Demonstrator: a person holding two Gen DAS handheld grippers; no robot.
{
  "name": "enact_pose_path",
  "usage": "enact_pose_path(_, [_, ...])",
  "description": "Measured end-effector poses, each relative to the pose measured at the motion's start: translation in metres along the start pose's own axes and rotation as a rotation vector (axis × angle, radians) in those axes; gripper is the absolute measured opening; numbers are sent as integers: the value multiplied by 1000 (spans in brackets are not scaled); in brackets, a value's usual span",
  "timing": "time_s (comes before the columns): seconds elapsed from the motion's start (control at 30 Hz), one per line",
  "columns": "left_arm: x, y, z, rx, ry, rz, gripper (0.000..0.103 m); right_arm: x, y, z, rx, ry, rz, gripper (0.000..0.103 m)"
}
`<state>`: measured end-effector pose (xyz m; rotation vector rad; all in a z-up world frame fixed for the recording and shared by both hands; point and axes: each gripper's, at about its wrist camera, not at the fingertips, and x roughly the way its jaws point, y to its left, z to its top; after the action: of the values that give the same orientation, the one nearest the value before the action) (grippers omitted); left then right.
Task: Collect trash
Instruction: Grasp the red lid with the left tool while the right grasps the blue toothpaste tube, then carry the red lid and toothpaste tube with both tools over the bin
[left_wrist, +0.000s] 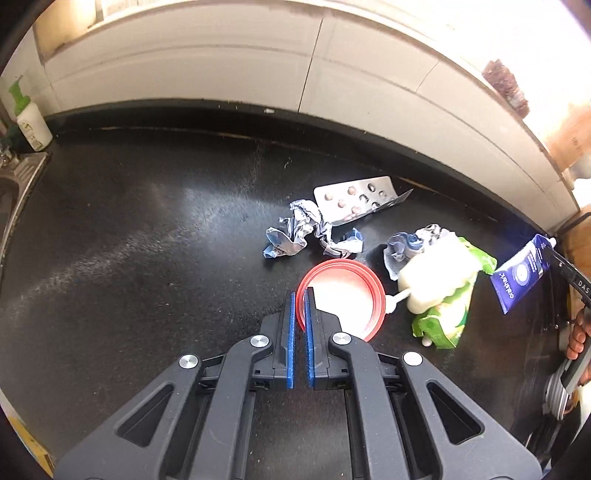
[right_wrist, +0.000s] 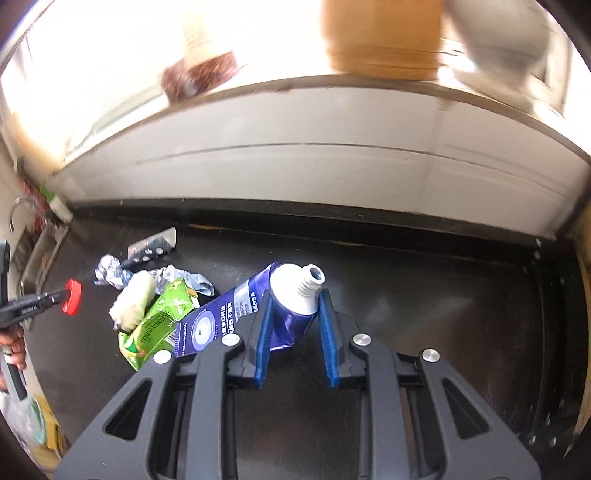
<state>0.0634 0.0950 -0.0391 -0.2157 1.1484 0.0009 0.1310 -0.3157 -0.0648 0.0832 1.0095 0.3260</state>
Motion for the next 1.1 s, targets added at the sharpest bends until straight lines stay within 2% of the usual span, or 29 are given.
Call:
enact_pose_path(0.17, [-20, -2, 5, -2, -27, -2, 4, -28, -4, -7, 38, -45, -8, 24])
enact_pose_path(0.33, [-39, 18, 1, -23, -58, 24, 4, -53, -3, 2, 28, -96, -104, 24])
enact_pose_path(0.47, [-57, 41, -11, -59, -83, 56, 4, -63, -1, 12, 16, -114, -127, 24])
enact_pose_path(0.63, [-82, 80, -35, -151, -113, 94, 4, -68, 22, 29, -43, -149, -141, 24])
enact_pose_path(0.8, [-110, 123, -67, -255, -141, 150, 4, -59, 68, 40, -103, -132, -20, 24])
enact_pose_path(0.9, [-132, 152, -93, -349, -164, 179, 4, -42, 114, 37, -166, -97, 53, 24])
enact_pose_path(1.0, [-152, 178, -124, -426, -173, 216, 4, -23, 170, 27, -229, -50, 143, 24])
enact_pose_path(1.1, [-172, 203, -159, -493, -171, 270, 4, -9, 243, 9, -330, -2, 243, 24])
